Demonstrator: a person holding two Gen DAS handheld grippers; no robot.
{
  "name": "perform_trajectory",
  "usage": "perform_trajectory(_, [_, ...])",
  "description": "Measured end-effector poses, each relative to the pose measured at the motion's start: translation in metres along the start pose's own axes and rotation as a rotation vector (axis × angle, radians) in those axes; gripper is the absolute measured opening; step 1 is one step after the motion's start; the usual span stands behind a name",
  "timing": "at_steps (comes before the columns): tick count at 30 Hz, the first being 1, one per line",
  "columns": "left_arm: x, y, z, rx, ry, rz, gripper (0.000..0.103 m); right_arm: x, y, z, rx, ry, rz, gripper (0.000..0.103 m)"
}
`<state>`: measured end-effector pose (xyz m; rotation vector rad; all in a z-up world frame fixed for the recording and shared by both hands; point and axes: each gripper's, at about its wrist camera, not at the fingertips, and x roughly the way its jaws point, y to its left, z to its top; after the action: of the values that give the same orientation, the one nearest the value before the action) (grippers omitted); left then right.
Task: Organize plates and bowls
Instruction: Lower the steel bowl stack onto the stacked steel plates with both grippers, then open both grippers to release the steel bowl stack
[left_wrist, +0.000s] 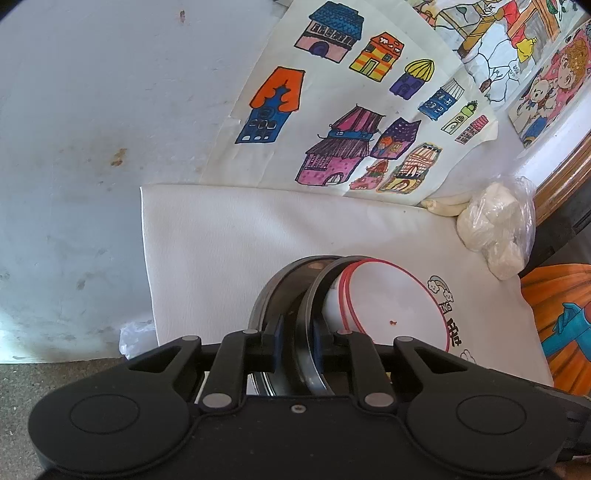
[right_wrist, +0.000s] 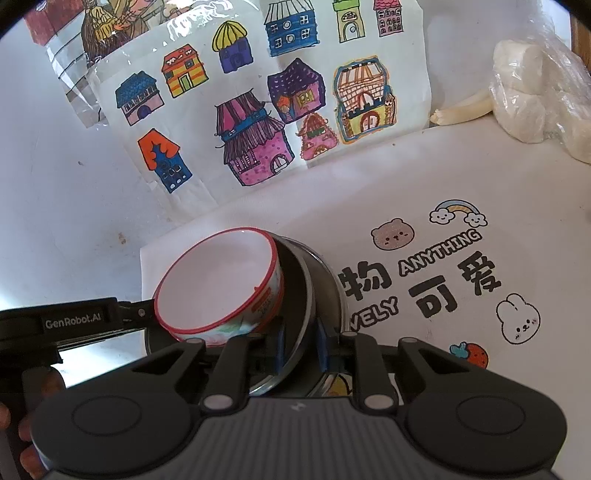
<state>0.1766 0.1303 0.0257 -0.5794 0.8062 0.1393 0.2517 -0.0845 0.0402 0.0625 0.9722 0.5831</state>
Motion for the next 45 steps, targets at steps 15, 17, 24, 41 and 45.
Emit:
perform_trajectory(15, [-0.009, -0.001, -0.001, 0.02, -0.045, 0.049, 0.038, -0.009, -0.001, -0.003, -0.004, -0.048, -0.045, 0.034])
perform_trajectory(17, [-0.013, -0.001, -0.001, 0.026, -0.085, 0.08, 0.056, -0.013, -0.002, -0.004, -0.001, -0.066, -0.046, 0.041])
perform_trajectory(24, [-0.021, -0.005, -0.004, 0.034, -0.097, 0.055, 0.068, -0.019, -0.005, -0.006, 0.017, -0.093, -0.043, 0.048])
perform_trajectory(41, [-0.041, -0.014, -0.009, 0.062, -0.182, 0.062, 0.102, -0.051, -0.009, -0.019, 0.04, -0.261, -0.037, 0.095])
perform_trajectory(45, [-0.046, -0.015, -0.01, 0.065, -0.196, 0.07, 0.102, -0.059, -0.009, -0.02, 0.044, -0.303, -0.035, 0.102])
